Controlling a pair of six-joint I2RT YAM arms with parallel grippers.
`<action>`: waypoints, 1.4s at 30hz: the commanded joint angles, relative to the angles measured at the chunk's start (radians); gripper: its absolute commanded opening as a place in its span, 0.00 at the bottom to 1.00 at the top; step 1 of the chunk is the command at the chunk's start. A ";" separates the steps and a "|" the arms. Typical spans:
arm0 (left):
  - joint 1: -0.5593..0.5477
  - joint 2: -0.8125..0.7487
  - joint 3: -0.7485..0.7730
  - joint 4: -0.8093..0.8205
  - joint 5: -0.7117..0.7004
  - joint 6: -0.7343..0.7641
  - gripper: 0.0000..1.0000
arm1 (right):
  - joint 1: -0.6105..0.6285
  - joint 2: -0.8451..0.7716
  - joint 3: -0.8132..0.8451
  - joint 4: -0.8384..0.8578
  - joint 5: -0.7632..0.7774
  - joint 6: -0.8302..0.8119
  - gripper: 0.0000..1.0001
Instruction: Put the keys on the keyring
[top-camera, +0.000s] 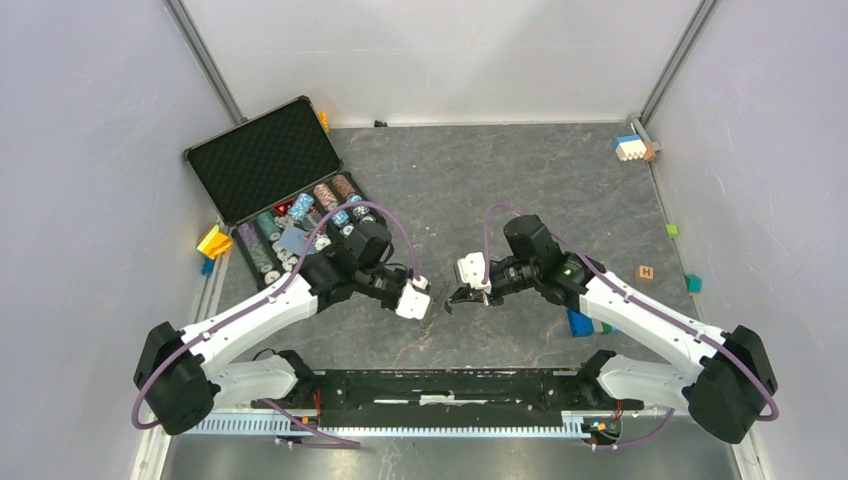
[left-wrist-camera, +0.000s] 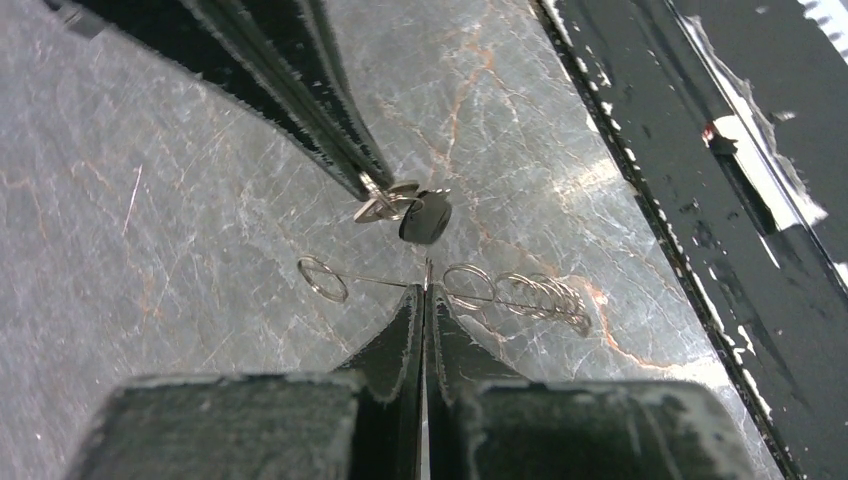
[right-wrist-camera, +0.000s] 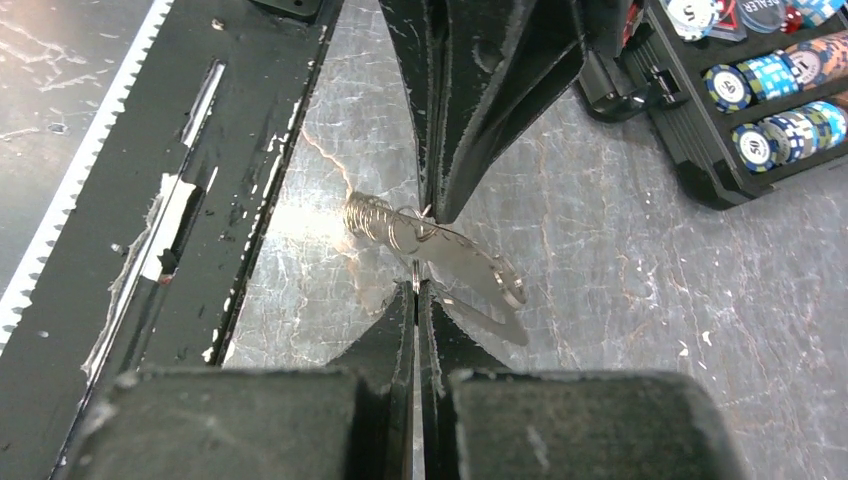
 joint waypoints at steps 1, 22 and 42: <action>0.016 0.010 0.047 0.110 0.038 -0.162 0.02 | 0.007 -0.035 -0.012 0.066 0.076 0.032 0.00; 0.016 0.015 -0.010 0.236 0.003 -0.262 0.02 | 0.008 -0.004 -0.029 0.115 0.116 0.082 0.00; 0.016 0.033 -0.005 0.260 -0.024 -0.298 0.02 | 0.008 -0.037 -0.001 0.043 0.099 0.031 0.00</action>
